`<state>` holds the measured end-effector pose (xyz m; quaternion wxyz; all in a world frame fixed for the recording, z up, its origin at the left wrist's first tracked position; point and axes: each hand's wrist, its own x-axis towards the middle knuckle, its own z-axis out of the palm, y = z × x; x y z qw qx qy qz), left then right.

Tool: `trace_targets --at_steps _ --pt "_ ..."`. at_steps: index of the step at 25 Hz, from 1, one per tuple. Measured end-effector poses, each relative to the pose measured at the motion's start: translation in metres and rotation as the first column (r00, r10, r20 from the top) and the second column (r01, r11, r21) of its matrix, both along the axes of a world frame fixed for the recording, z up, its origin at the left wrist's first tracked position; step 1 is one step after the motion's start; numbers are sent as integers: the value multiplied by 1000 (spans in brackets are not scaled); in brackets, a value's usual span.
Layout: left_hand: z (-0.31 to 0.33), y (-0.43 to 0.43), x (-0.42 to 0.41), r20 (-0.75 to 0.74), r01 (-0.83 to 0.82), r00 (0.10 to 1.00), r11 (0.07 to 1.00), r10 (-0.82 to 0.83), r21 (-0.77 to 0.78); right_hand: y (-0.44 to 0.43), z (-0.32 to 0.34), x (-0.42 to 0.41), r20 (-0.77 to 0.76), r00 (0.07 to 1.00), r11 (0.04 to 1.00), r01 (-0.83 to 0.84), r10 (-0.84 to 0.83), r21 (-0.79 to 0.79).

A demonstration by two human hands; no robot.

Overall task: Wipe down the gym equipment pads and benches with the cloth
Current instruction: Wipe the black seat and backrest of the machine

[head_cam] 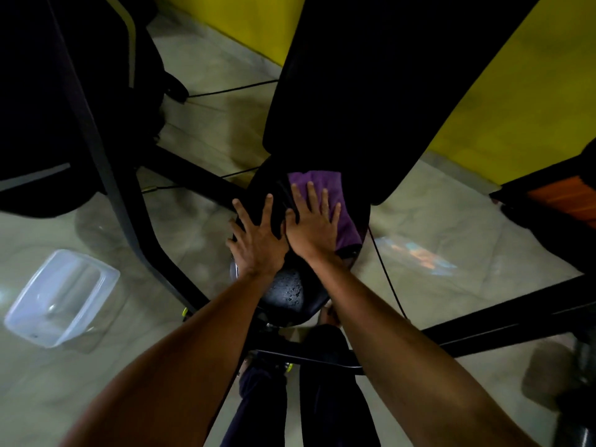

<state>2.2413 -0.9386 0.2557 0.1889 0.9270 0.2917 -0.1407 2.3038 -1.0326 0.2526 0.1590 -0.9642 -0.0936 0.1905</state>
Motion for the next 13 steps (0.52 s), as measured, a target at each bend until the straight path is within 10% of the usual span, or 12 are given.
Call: trace_targets --at_steps 4,9,13 --pt "7 1 -22 17 -150 988 982 153 -117 -48 -1 -14 44 970 970 -241 240 9" --pt "10 2 -26 -4 -218 976 963 220 -158 3 -2 40 -104 993 997 -60 56 -42" --pt "9 2 -26 -26 -260 966 952 259 -160 18 5 21 -30 928 928 -372 372 3"
